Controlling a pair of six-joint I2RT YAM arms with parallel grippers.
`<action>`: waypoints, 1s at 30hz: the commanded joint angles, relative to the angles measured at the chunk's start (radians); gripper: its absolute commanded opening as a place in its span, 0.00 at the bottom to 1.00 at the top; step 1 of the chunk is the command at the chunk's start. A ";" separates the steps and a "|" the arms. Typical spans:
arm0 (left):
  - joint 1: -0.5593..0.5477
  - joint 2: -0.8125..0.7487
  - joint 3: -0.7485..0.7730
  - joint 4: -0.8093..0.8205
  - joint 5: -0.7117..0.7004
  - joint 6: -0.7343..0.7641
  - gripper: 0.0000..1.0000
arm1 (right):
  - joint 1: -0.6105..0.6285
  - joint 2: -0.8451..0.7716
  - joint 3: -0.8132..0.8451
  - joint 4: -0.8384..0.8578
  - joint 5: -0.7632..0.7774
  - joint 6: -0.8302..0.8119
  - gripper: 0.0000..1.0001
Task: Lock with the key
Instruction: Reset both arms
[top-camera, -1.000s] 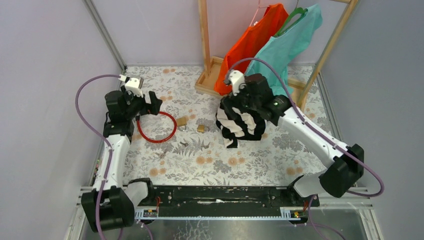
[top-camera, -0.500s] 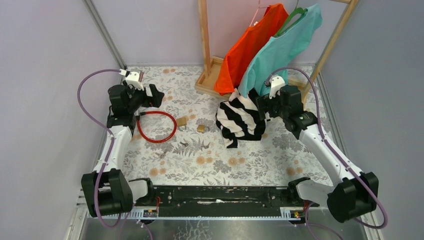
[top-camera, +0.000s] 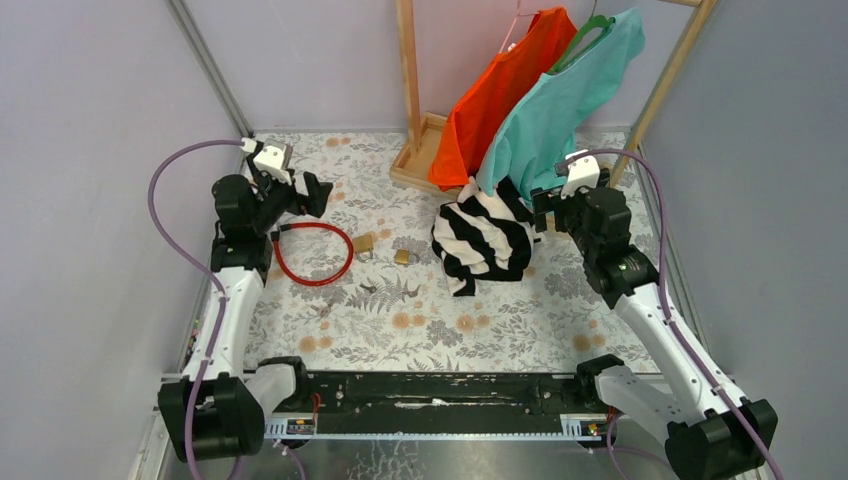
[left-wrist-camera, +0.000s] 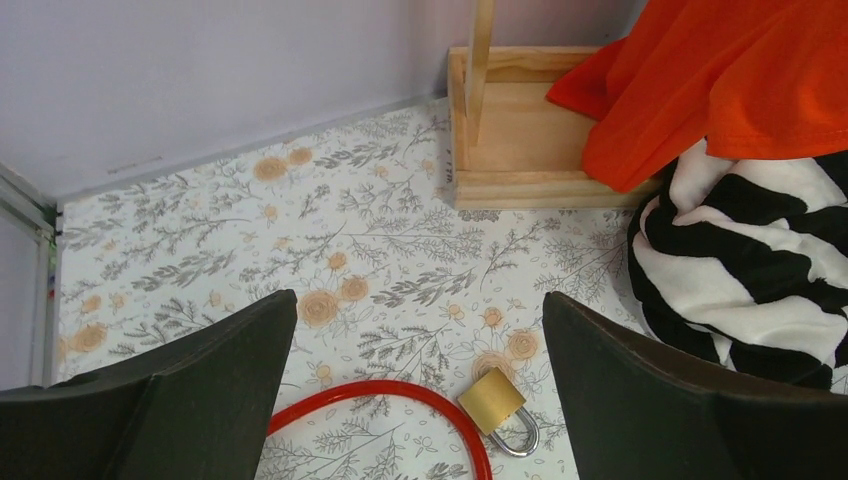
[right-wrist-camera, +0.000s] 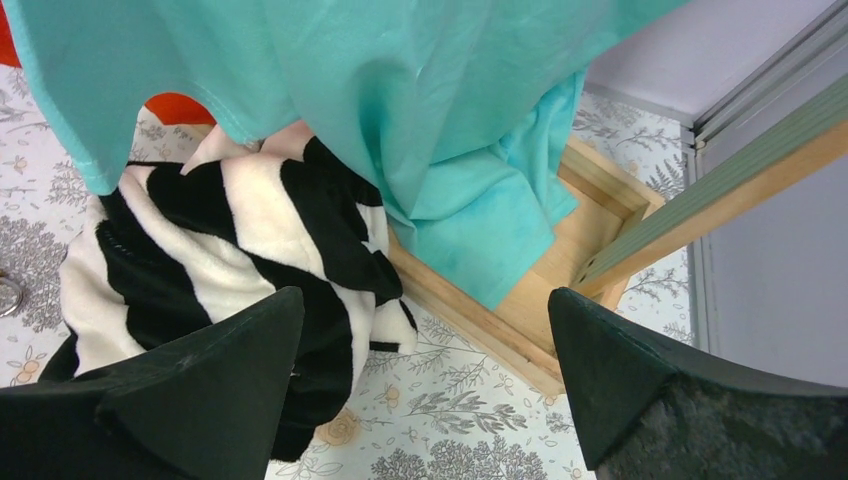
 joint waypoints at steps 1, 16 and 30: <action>-0.023 -0.041 0.014 -0.018 -0.035 0.040 1.00 | -0.004 -0.034 -0.001 0.092 0.048 -0.020 0.99; -0.105 -0.144 -0.039 -0.046 -0.096 0.057 1.00 | -0.004 -0.050 -0.028 0.117 0.068 -0.081 0.99; -0.104 -0.148 -0.038 -0.052 -0.087 0.059 1.00 | -0.006 -0.057 -0.036 0.120 0.077 -0.091 0.99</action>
